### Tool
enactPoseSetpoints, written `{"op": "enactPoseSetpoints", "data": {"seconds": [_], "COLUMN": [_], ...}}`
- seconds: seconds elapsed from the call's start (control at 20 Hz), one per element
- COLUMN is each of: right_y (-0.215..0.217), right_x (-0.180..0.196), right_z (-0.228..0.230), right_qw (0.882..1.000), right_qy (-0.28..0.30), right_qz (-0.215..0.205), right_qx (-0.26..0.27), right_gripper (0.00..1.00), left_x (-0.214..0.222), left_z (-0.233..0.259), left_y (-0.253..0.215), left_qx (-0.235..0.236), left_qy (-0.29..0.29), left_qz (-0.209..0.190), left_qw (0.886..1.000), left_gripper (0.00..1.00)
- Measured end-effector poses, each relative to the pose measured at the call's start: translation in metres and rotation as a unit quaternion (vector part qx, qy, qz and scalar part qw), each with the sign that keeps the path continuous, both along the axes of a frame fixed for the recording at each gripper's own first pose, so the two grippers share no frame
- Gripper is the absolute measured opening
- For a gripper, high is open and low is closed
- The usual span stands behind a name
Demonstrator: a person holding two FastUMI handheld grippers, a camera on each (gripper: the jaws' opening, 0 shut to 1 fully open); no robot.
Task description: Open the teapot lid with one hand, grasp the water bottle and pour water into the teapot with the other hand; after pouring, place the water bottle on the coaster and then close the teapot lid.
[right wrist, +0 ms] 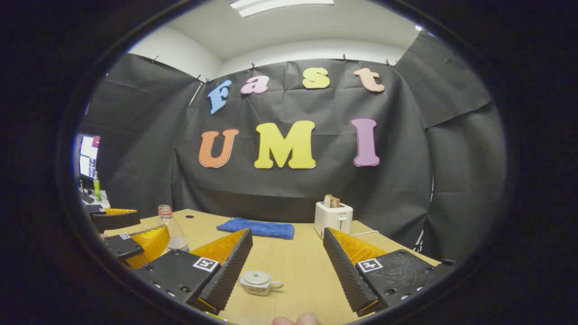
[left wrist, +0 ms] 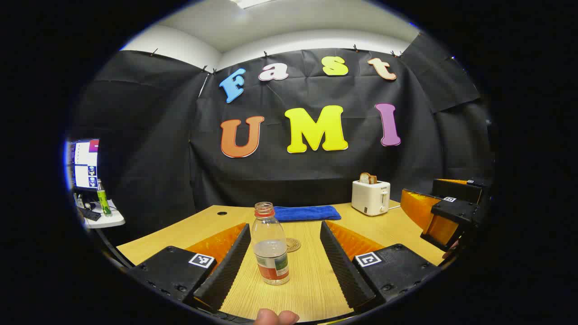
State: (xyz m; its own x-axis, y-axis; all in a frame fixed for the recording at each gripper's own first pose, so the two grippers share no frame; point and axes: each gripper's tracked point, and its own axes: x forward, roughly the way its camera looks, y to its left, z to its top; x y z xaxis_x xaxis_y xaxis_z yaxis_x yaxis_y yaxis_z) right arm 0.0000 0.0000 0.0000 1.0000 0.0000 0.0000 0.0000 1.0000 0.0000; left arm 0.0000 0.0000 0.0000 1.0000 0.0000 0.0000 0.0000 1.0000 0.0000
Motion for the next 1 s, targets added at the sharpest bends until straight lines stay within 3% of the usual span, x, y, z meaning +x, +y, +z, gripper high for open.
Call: {"op": "enactPoseSetpoints", "data": {"seconds": [1.0], "right_y": [0.0], "right_x": [0.004], "right_z": [-0.012], "right_qw": [1.0], "right_qy": [0.003], "right_qz": [0.0], "right_qx": [0.007], "right_gripper": [0.97], "left_x": [0.001], "left_z": [-0.002], "left_y": [0.003], "left_qx": [-0.001], "left_qy": [0.004], "left_qz": [0.006], "left_qw": [1.0], "left_gripper": [0.96]}}
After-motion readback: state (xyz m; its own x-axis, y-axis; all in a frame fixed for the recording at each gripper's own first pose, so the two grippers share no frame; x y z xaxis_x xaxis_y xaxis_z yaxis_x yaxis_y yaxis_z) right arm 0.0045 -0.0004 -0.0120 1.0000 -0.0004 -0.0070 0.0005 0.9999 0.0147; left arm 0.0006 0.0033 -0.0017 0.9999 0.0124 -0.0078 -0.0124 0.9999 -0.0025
